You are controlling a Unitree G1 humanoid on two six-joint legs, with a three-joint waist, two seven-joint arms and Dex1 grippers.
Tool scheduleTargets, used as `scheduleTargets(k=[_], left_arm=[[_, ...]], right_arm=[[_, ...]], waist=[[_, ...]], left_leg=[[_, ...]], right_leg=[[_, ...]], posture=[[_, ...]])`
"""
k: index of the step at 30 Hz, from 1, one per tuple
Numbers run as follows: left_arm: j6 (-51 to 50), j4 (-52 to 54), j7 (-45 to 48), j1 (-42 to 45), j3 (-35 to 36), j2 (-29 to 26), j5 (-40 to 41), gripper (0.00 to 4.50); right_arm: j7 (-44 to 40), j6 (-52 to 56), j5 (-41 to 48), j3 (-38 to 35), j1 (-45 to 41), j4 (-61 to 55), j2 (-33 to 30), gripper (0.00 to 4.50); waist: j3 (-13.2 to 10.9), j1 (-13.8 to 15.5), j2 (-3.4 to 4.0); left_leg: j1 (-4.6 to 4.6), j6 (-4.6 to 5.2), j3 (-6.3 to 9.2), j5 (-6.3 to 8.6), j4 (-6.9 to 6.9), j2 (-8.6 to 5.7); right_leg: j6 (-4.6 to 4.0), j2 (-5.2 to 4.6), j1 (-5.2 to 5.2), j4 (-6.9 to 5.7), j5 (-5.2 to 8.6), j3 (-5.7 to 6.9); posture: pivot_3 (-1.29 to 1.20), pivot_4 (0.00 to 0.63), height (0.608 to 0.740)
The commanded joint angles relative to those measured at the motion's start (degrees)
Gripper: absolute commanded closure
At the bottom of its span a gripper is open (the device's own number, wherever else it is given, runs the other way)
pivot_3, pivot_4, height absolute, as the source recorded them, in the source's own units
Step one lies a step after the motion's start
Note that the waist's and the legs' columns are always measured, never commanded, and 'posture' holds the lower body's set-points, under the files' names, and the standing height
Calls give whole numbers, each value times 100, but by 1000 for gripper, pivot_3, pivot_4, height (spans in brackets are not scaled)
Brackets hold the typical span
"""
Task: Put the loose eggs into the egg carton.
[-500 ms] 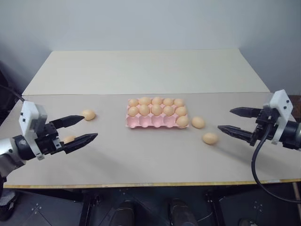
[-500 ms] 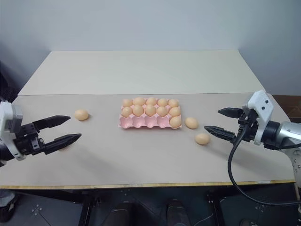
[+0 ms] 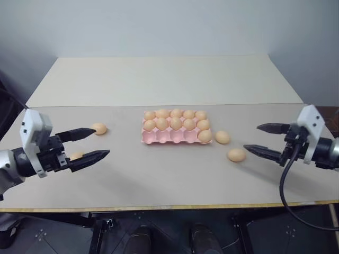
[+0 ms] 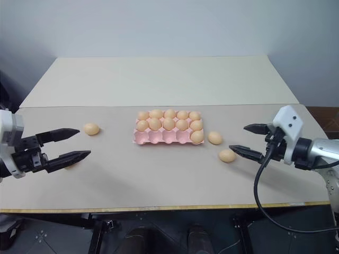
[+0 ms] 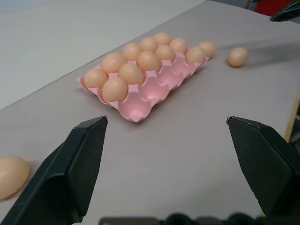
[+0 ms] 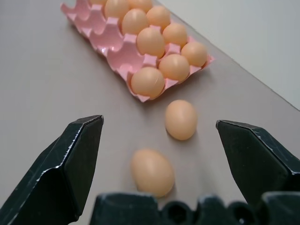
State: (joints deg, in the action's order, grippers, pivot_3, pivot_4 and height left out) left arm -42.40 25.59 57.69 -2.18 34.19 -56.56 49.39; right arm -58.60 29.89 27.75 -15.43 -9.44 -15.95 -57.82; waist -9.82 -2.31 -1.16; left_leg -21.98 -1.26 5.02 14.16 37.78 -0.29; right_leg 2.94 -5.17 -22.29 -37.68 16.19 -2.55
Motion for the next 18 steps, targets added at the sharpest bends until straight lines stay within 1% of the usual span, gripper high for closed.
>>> scheduleTargets(k=[1,3,7,13,16,18], left_arm=[[27,96,-13,90,125,-26,135,48],[37,101,-29,129,59,-20,141,48],[15,161,27,95,61,-56,161,48],[2,244,75,-14,172,-73,160,48],[-13,300,12,-23,213,-60,185,0],[-23,336,-21,-32,239,-51,207,0]], right_arm=[[-92,-668,-625,525,-135,239,-50,0],[-134,-931,-914,943,-358,567,80,0],[-121,-1418,-1502,1534,-708,1188,271,0],[-150,-1871,-2064,2040,-1037,1817,501,0],[-74,-1865,-2222,2148,-1181,2039,624,640],[-120,-1931,-2288,2162,-1216,2085,639,1303]], waist=[[0,-2,-1],[0,-6,0],[0,-14,0],[0,-11,0],[0,-12,0],[0,-12,0]], left_leg=[[1,0,0,0,0,2],[0,0,-1,0,0,0],[0,0,-2,0,-1,2],[-4,0,-2,0,-1,1],[-2,0,-2,0,0,1],[-2,0,-1,0,0,0]], right_leg=[[0,1,1,1,0,0],[0,0,0,1,0,0],[-1,1,-3,0,-1,-1],[-2,0,-8,-1,-1,-2],[-2,0,-6,-2,-1,-3],[-2,0,-7,-2,-1,-3]], posture=[[0,150,740],[0,150,740],[0,150,740],[0,150,740],[0,150,740],[0,150,740]])
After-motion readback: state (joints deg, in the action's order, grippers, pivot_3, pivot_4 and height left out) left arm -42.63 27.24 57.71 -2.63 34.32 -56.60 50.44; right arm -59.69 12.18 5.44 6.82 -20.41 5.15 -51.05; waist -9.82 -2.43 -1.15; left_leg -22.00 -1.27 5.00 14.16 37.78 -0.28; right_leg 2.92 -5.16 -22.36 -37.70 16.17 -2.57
